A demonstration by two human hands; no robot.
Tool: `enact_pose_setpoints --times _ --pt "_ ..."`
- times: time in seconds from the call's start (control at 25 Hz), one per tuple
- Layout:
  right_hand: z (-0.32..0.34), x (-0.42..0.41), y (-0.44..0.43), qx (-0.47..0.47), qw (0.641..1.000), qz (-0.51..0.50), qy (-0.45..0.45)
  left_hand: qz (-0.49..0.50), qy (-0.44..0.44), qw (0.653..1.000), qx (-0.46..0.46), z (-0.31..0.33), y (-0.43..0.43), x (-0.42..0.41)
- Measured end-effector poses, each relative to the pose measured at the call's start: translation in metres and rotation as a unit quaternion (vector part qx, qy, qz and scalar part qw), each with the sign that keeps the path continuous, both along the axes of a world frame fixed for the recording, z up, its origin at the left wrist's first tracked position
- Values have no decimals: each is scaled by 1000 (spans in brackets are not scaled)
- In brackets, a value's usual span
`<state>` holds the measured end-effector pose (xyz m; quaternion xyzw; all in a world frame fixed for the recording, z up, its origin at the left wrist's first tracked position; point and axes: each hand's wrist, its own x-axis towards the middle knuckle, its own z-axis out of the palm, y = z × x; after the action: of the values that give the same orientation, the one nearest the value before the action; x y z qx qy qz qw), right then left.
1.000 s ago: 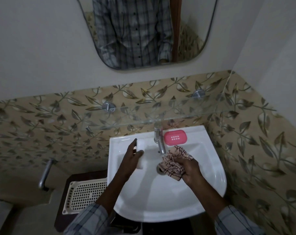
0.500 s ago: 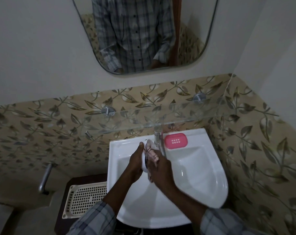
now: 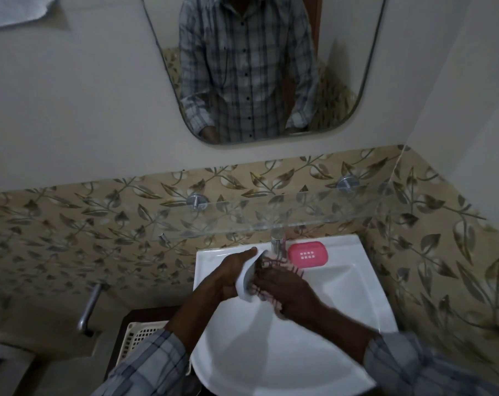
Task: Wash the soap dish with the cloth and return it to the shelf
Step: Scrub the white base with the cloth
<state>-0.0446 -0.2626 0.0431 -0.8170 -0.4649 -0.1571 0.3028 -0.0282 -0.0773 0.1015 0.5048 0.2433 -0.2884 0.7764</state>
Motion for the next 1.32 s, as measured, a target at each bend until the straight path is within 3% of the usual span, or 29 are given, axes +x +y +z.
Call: enact_pose_setpoints --times 0.12,0.16,0.2,0.24,0.28,0.32,0.36,0.4,0.44,0.52,0.56,0.68,0.72,0.8,0.88,0.96,1.0,1.04,1.12,1.16,1.2,1.24,1.28,1.32 --pt "15 -36 34 69 973 -124 181 82 6 992 96 -8 -9 -2" --pt "24 -37 39 114 929 -163 311 102 -5 987 121 -13 -13 -7" --pt "35 -33 42 203 841 -186 466 111 -49 983 140 -17 -16 -12" --pt "45 -26 45 298 723 -196 591 117 -124 971 169 -21 -18 -17" --pt "53 -16 44 364 621 -200 665 99 -220 947 214 -26 -16 -22" --pt "60 -8 40 405 549 -204 702 72 -308 913 259 -33 -14 -29" --pt "65 1 37 430 510 -200 718 45 -360 890 275 -39 -12 -35" --pt "69 9 34 440 500 -192 721 26 -395 880 264 -43 -12 -38" --pt "72 12 32 440 518 -181 711 7 -413 870 269 -46 -10 -41" --pt "68 6 31 404 594 -159 677 -44 -409 867 282 -46 -12 -43" --pt "61 4 29 380 634 -154 656 -62 -390 883 255 -43 -14 -42" --pt "45 2 9 313 757 -152 552 39 -187 981 32 -36 -14 -40" --pt "47 0 2 264 812 -125 506 59 -91 994 -34 -27 -12 -32" --pt "50 -6 -3 67 915 -94 386 26 22 990 -135 -10 -8 -16" --pt "50 -18 4 -35 943 -101 315 16 39 995 -93 6 -18 -10" --pt "58 -25 14 59 901 -128 410 54 -17 998 -2 -2 -36 -16" --pt "61 -22 18 154 844 -133 497 81 -84 991 61 -11 -42 -21" --pt "64 -17 21 258 759 -140 581 101 -174 972 120 -20 -44 -29" --pt "64 -2 21 420 536 -156 715 82 -335 923 168 -33 -42 -45" --pt "65 4 19 467 450 -154 746 57 -379 908 169 -39 -35 -50" --pt "69 7 16 491 405 -149 757 29 -386 905 178 -49 -29 -48" --pt "71 7 14 493 408 -146 754 -12 -386 903 188 -57 -24 -47" --pt "73 4 13 475 448 -152 743 -33 -370 908 193 -64 -22 -45" --pt "74 0 14 437 510 -168 722 -26 -356 917 180 -70 -22 -45"
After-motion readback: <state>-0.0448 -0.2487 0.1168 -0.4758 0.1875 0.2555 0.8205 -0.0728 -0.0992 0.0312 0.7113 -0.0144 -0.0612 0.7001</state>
